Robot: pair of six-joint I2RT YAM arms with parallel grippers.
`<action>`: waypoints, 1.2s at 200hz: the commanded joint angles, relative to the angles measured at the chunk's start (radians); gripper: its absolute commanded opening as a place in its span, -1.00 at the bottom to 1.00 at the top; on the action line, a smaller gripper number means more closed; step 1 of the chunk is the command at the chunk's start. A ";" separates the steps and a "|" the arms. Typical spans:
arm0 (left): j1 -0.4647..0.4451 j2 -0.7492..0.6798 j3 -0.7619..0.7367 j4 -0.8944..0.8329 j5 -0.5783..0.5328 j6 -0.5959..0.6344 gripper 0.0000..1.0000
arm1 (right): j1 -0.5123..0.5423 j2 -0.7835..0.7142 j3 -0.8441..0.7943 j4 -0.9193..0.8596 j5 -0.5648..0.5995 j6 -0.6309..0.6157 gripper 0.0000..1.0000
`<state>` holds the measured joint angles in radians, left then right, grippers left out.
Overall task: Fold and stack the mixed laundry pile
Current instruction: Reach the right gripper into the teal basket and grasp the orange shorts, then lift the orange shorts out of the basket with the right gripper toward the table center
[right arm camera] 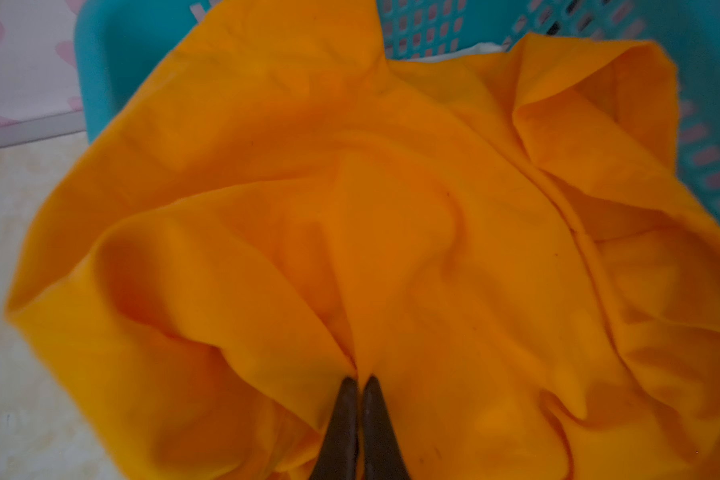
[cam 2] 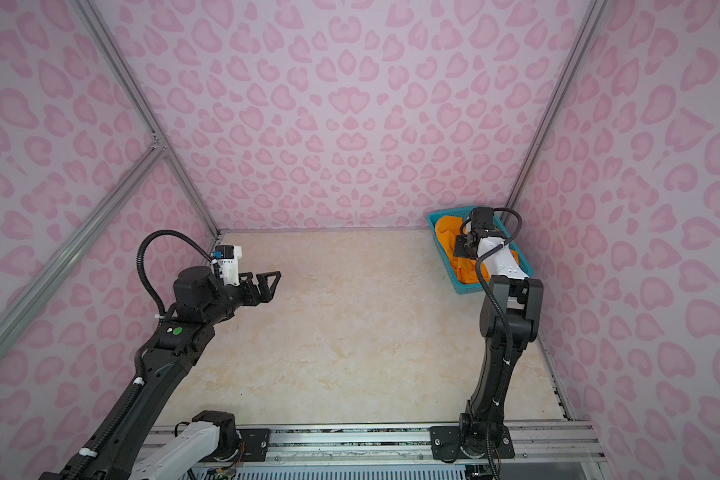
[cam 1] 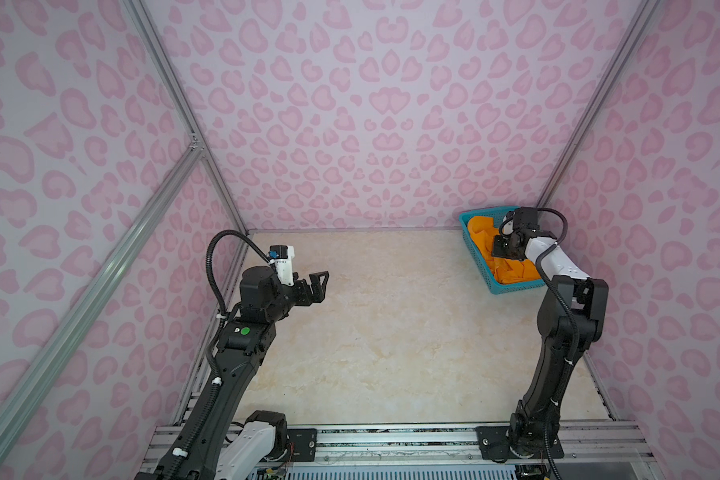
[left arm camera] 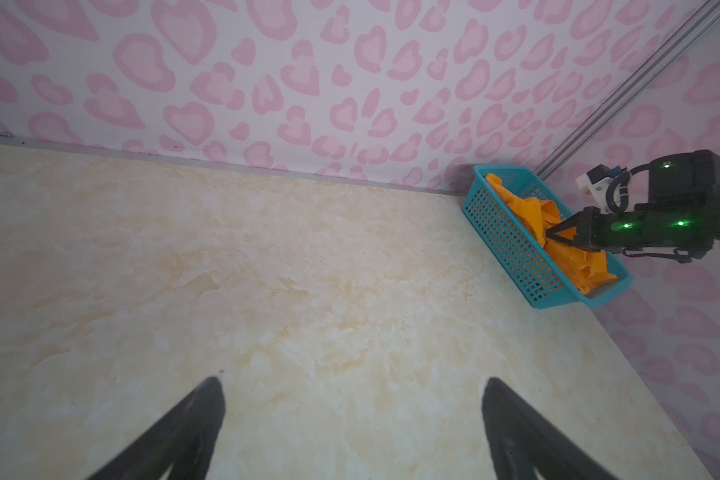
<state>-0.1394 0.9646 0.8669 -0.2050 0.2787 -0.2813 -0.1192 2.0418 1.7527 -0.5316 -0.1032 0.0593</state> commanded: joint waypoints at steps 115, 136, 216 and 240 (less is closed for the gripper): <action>0.001 0.080 -0.024 0.098 -0.048 -0.083 0.95 | 0.344 -0.565 0.117 0.000 -0.071 -0.191 -1.00; 0.001 0.092 -0.031 0.122 -0.036 -0.101 0.94 | 0.447 -0.602 0.155 -0.022 -0.149 -0.214 -1.00; 0.000 0.097 0.004 0.070 0.018 -0.105 0.89 | 0.503 -0.516 -0.206 0.093 -0.068 0.003 -1.00; 0.001 0.091 0.025 -0.031 -0.018 -0.092 0.88 | 0.503 -0.399 -0.303 -0.001 0.019 0.080 -0.50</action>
<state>-0.1394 1.0660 0.8673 -0.1425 0.2840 -0.3973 0.3843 1.5581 1.5276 -0.4656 -0.2073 0.0216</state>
